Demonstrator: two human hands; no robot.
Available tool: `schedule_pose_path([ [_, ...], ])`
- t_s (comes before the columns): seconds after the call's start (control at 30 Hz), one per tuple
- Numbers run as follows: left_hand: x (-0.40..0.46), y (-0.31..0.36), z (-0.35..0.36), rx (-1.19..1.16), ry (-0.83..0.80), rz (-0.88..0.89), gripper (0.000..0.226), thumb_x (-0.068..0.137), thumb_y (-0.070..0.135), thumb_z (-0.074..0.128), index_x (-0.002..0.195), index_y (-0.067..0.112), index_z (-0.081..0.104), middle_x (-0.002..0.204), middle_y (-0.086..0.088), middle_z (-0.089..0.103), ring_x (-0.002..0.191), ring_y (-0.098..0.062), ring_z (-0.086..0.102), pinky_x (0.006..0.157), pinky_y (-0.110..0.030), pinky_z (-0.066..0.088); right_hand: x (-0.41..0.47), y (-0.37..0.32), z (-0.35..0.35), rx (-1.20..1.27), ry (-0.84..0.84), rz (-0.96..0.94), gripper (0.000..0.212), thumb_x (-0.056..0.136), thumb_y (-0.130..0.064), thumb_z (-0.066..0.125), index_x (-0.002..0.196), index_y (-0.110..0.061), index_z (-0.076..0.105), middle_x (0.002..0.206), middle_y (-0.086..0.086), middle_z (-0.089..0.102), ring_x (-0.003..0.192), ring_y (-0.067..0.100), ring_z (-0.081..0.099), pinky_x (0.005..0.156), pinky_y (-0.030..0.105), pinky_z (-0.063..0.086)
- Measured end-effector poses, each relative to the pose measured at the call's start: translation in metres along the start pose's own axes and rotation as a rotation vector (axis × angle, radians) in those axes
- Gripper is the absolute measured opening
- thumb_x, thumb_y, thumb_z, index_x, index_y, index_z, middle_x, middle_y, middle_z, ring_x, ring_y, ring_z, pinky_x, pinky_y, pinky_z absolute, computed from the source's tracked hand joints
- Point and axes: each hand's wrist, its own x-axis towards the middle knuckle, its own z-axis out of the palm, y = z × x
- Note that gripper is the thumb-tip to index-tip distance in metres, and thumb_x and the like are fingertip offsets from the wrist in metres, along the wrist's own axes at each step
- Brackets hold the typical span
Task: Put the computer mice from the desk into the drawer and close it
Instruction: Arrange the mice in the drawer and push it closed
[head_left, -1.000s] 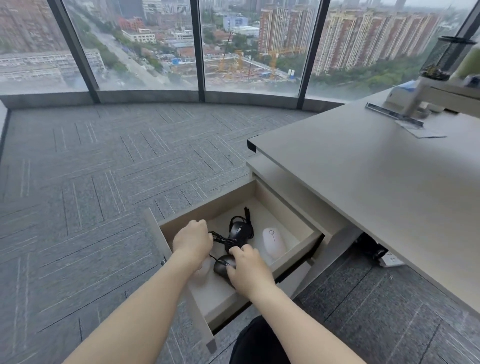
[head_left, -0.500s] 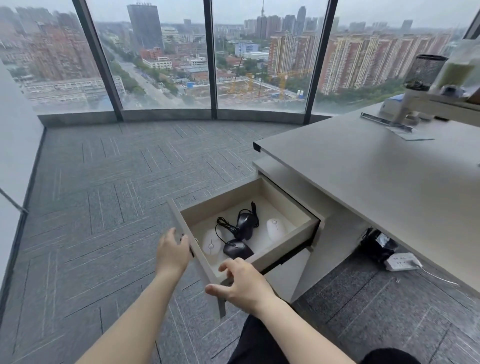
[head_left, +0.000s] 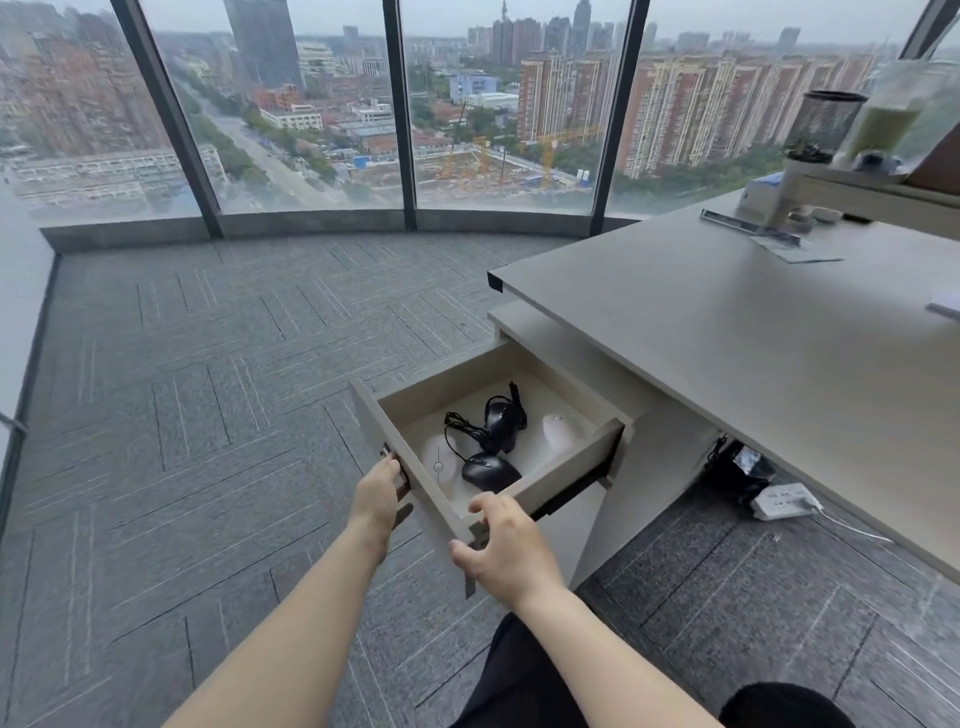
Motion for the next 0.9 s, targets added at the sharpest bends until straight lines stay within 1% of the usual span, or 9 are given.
schedule_pose_path([
  [0.13,0.014,0.003,0.036,-0.019,-0.055,0.002,0.028,0.098,0.027,0.033,0.109,0.037,0.057,0.099,0.016,0.065,0.112,-0.018,0.058,0.103,-0.045,0.041,0.011,0.02,-0.019,0.007,0.085,0.081,0.042,0.084,-0.042,0.06,0.12,-0.022,0.053,0.112,-0.003,0.056,0.094,0.016,0.057,0.078,0.032,0.051],
  [0.2,0.02,0.005,0.055,-0.021,-0.076,0.0,0.029,0.099,0.026,0.033,0.115,0.036,0.054,0.096,0.016,0.065,0.112,-0.017,0.057,0.104,-0.045,0.039,0.015,0.029,-0.028,0.016,0.126,0.129,0.04,0.085,-0.043,0.058,0.119,-0.024,0.052,0.109,-0.004,0.055,0.091,0.015,0.057,0.075,0.032,0.051],
  [0.3,0.032,0.007,0.081,-0.023,-0.108,-0.006,0.04,0.098,0.029,0.034,0.135,0.031,0.05,0.117,0.008,0.063,0.121,-0.019,0.054,0.105,-0.046,0.041,0.023,0.045,-0.038,0.096,0.186,0.215,0.034,0.083,-0.04,0.058,0.113,-0.026,0.05,0.104,-0.003,0.054,0.086,0.015,0.058,0.074,0.034,0.053],
  [0.43,0.053,0.005,0.112,-0.037,-0.125,-0.022,0.044,0.097,0.029,0.037,0.14,0.026,0.048,0.126,0.002,0.059,0.122,-0.021,0.055,0.106,-0.048,0.042,0.033,0.069,-0.05,0.225,0.255,0.367,0.04,0.087,-0.033,0.061,0.122,-0.021,0.045,0.107,0.001,0.054,0.075,0.005,0.052,0.055,0.014,0.04],
  [0.53,0.067,0.007,0.139,-0.047,-0.151,-0.03,0.036,0.098,0.028,0.037,0.13,0.026,0.055,0.111,0.009,0.061,0.118,-0.02,0.057,0.105,-0.045,0.043,0.042,0.087,-0.06,0.292,0.318,0.446,0.069,0.087,-0.044,0.064,0.143,-0.016,0.035,0.127,0.006,0.053,0.1,0.018,0.056,0.077,0.027,0.045],
  [0.6,0.075,0.009,0.156,-0.046,-0.179,-0.037,0.025,0.098,0.027,0.037,0.102,0.033,0.061,0.099,0.011,0.061,0.11,-0.02,0.057,0.104,-0.044,0.042,0.049,0.098,-0.067,0.301,0.361,0.477,0.082,0.086,-0.051,0.064,0.149,-0.014,0.028,0.146,0.01,0.044,0.124,0.025,0.051,0.092,0.034,0.046],
  [0.73,0.088,0.013,0.185,-0.062,-0.195,-0.058,0.019,0.095,0.032,0.04,0.081,0.032,0.052,0.081,0.01,0.052,0.1,-0.02,0.053,0.104,-0.044,0.042,0.063,0.116,-0.078,0.336,0.407,0.539,0.089,0.086,-0.053,0.063,0.152,-0.013,0.02,0.155,0.013,0.032,0.134,0.031,0.045,0.098,0.037,0.044],
  [0.8,0.093,0.014,0.196,-0.101,-0.191,-0.071,0.016,0.095,0.034,0.041,0.095,0.03,0.057,0.087,0.013,0.055,0.105,-0.018,0.057,0.104,-0.043,0.043,0.07,0.123,-0.082,0.359,0.424,0.56,0.087,0.087,-0.053,0.063,0.152,-0.013,0.021,0.155,0.013,0.034,0.133,0.031,0.047,0.095,0.036,0.045],
  [0.9,0.096,0.015,0.209,-0.172,-0.2,-0.104,0.043,0.097,0.039,0.043,0.136,0.022,0.05,0.101,0.019,0.056,0.118,-0.019,0.059,0.106,-0.041,0.044,0.082,0.134,-0.087,0.39,0.46,0.566,0.083,0.087,-0.052,0.063,0.151,-0.014,0.025,0.152,0.012,0.039,0.13,0.03,0.05,0.086,0.03,0.044],
])
